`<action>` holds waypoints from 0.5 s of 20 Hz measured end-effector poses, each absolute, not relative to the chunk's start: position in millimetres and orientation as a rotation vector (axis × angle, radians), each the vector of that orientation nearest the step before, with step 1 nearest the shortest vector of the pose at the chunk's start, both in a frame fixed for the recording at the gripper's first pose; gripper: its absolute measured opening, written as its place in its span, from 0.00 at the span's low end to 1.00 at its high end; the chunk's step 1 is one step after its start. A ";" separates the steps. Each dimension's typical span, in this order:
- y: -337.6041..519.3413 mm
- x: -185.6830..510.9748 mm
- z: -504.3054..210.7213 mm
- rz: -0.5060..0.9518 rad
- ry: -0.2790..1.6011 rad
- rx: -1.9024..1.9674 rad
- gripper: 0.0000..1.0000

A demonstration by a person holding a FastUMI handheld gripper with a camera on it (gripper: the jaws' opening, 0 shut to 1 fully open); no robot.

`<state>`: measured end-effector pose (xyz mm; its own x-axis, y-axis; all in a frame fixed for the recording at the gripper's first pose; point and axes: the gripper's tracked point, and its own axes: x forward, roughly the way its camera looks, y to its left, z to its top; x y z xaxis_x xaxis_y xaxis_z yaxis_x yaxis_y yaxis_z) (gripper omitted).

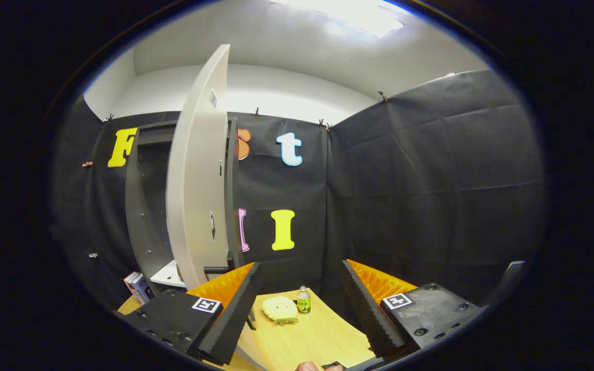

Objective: Open the shoe cabinet door, grab the shoes and put them into the shoe cabinet, then close the shoe cabinet door.

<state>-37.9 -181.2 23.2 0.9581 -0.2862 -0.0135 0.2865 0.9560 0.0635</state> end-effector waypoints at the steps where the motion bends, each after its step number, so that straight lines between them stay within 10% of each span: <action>1: -179.1 -31.6 17.5 -0.286 0.020 0.068 0.98; 10: -140.7 -29.5 7.9 -0.248 0.055 0.067 0.98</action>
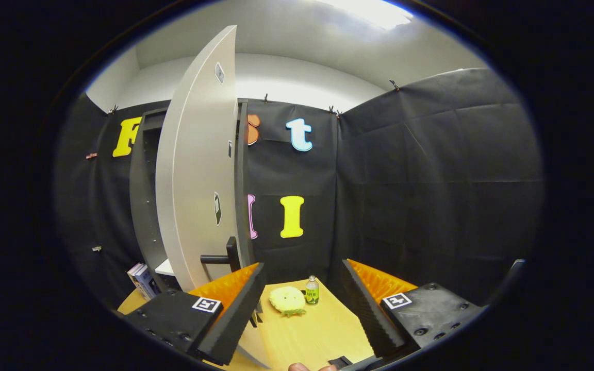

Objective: Open the shoe cabinet door, grab the shoes and put them into the shoe cabinet, then close the shoe cabinet door.

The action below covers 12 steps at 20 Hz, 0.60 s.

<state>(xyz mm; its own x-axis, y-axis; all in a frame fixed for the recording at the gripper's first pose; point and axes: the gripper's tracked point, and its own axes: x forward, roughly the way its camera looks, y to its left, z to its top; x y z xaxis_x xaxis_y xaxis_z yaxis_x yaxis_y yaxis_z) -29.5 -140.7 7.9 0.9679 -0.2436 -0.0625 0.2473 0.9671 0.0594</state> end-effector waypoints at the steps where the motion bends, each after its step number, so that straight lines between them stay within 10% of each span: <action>1: -132.5 -29.7 7.8 -0.242 0.056 0.075 0.98; 12: -20.8 -24.2 5.4 -0.119 0.070 0.121 0.98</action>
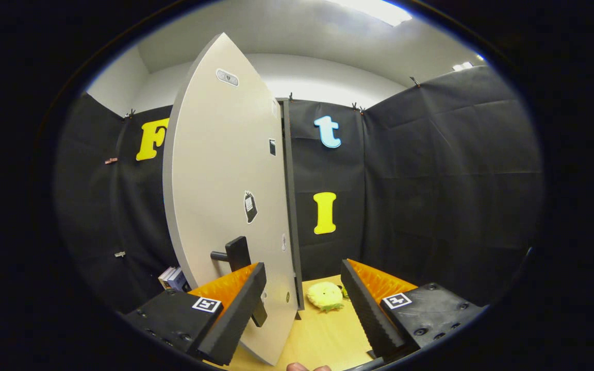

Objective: Open the shoe cabinet door, grab the shoes and put them into the shoe cabinet, then close the shoe cabinet door.

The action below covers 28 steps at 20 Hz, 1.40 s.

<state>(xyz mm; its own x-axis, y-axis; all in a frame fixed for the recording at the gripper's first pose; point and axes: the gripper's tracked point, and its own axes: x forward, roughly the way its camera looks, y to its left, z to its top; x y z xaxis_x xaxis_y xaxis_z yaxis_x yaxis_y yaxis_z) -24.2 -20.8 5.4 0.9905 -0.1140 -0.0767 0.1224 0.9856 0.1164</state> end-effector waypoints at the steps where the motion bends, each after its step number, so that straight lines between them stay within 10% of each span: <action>1: -13.2 -21.6 5.3 -0.107 0.072 0.130 0.98; 28: 74.2 18.8 -27.5 0.083 0.171 0.120 0.98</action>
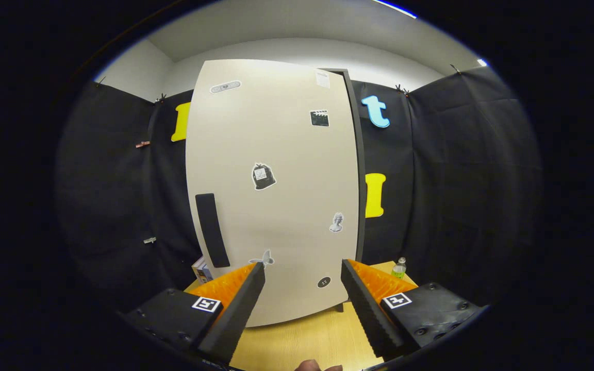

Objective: Open the shoe cabinet door, grab the shoes and put them into the shoe cabinet, then close the shoe cabinet door.

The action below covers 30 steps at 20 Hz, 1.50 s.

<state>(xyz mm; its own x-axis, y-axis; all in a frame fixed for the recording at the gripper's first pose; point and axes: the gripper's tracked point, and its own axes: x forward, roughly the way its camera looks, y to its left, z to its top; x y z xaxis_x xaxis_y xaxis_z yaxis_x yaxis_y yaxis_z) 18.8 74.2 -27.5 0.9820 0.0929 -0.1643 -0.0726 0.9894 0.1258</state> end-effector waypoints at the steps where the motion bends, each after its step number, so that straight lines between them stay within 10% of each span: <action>1: 72.1 18.0 -26.4 0.082 0.167 0.114 0.98; 30: 37.0 2.4 -23.1 0.010 0.151 0.048 0.98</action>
